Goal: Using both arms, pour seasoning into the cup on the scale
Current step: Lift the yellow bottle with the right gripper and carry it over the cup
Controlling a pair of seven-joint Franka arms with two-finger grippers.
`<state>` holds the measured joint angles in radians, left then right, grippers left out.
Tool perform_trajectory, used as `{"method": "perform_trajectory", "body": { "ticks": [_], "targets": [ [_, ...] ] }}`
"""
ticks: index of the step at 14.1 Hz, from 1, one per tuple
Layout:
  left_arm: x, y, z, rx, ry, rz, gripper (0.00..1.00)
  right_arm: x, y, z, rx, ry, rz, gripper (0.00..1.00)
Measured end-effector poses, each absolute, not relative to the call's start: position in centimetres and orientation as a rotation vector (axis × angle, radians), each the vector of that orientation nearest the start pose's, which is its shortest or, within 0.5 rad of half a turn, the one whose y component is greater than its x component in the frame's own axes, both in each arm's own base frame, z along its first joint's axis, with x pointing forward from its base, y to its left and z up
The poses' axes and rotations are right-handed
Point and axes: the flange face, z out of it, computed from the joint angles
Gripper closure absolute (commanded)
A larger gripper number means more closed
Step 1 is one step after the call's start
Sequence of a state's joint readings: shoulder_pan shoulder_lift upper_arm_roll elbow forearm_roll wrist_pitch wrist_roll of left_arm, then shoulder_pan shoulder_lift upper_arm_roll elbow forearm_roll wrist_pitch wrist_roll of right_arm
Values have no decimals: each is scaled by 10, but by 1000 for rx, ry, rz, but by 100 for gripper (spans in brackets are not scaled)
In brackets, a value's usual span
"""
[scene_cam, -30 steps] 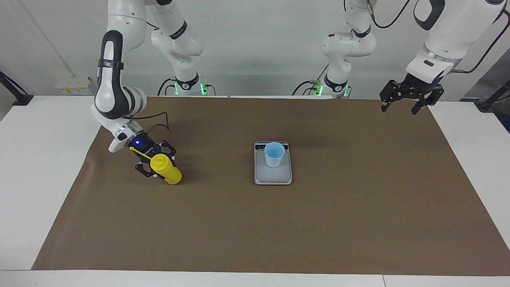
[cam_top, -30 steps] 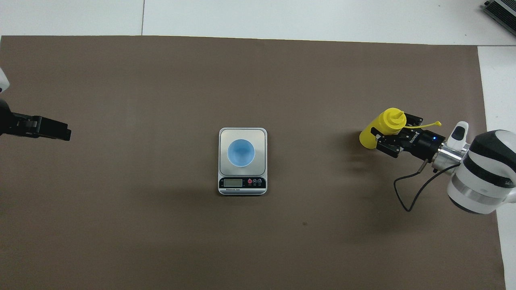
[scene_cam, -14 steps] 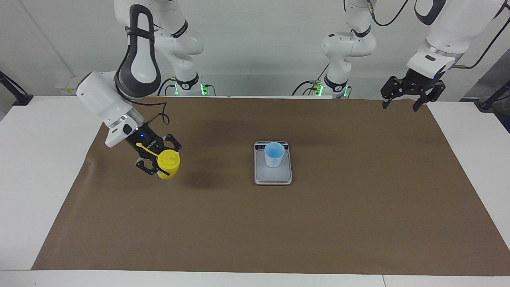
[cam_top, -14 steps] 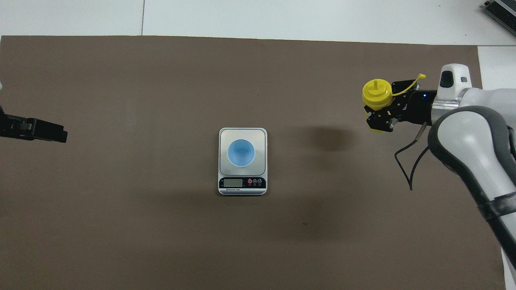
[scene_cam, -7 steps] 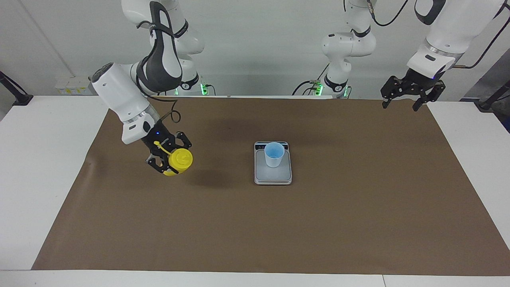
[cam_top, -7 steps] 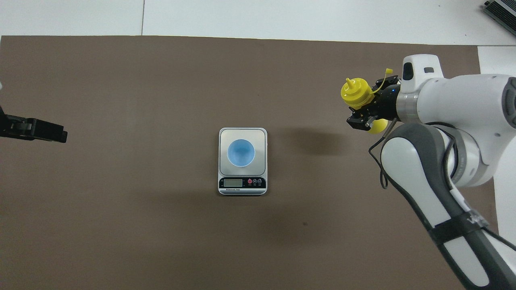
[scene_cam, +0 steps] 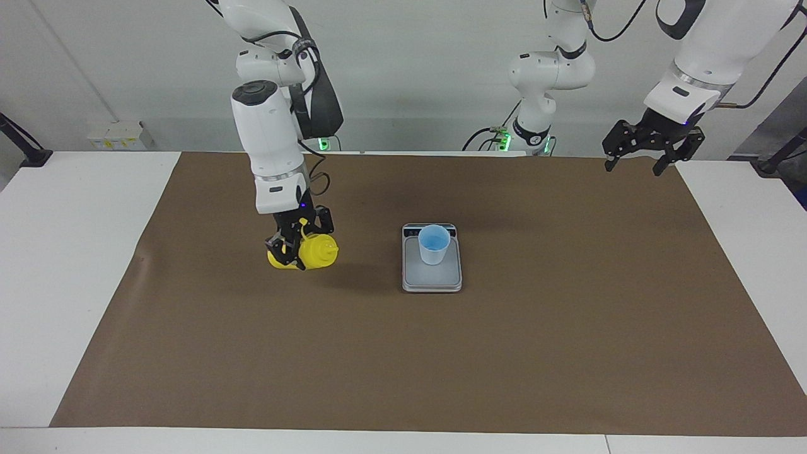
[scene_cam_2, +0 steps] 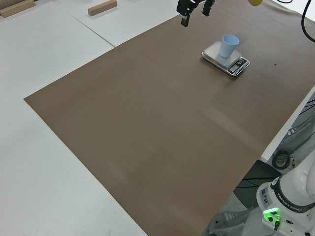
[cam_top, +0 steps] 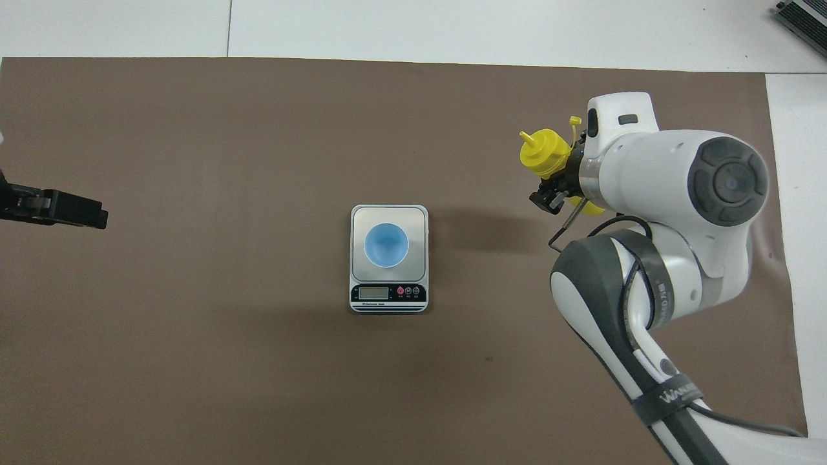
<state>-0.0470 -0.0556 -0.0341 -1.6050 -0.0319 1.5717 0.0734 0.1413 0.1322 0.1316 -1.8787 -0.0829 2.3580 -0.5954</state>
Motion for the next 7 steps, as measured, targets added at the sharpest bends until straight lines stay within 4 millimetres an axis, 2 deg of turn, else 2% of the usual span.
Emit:
{"method": "perform_trajectory", "body": {
  "ticks": [5, 7],
  "targets": [
    [535, -47, 639, -3162, 245, -35, 0, 594, 212, 462, -2948, -1636, -533, 100],
    [535, -47, 639, -3162, 245, -35, 0, 592, 225, 454, -2950, -1775, -523, 100]
  ]
}}
